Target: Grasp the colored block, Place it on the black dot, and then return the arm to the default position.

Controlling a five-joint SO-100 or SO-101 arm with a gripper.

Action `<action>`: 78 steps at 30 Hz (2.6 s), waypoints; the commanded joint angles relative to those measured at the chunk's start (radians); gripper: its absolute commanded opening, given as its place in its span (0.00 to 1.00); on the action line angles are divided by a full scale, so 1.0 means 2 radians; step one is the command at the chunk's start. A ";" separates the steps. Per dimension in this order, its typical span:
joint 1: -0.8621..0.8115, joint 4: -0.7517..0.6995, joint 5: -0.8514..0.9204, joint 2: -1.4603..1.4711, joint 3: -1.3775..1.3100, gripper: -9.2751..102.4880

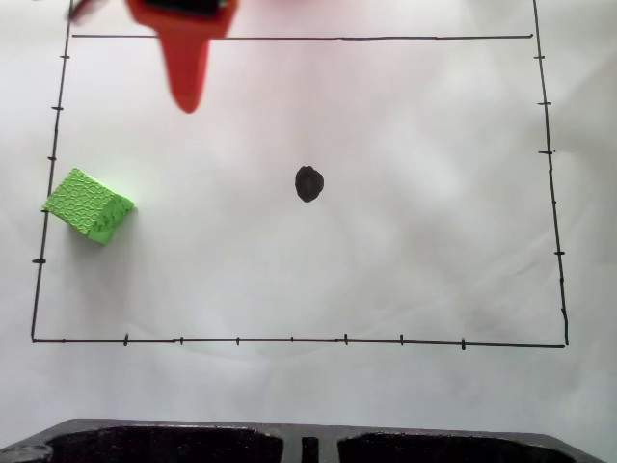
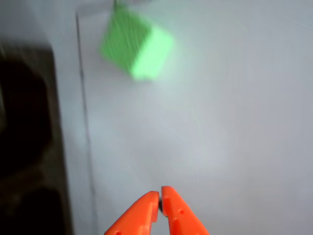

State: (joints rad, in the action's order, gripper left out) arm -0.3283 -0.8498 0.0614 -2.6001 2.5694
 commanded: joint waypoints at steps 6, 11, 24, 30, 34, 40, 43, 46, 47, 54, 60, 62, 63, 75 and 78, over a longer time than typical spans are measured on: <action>-0.077 0.015 -0.005 0.131 -0.120 0.08; -0.117 -0.010 -0.044 0.219 -0.196 0.10; -0.118 -0.065 -0.102 0.374 -0.329 0.26; -0.114 -0.076 -0.139 0.392 -0.329 0.33; -0.111 -0.067 -0.153 0.407 -0.329 0.35; -0.105 -0.058 -0.160 0.442 -0.342 0.38; -0.104 -0.054 -0.163 0.464 -0.352 0.38; -0.100 -0.047 -0.161 0.486 -0.357 0.39; -0.098 -0.044 -0.160 0.492 -0.358 0.40; -0.089 -0.034 -0.157 0.538 -0.373 0.41; -0.082 -0.036 -0.161 0.570 -0.397 0.41; -0.081 -0.035 -0.163 0.577 -0.400 0.41; -0.081 -0.033 -0.163 0.579 -0.400 0.41; -0.089 -0.026 -0.153 0.602 -0.412 0.35; -0.091 -0.022 -0.151 0.605 -0.414 0.33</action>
State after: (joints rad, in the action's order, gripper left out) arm -0.5016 -0.9035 -0.2485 -1.3867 1.7902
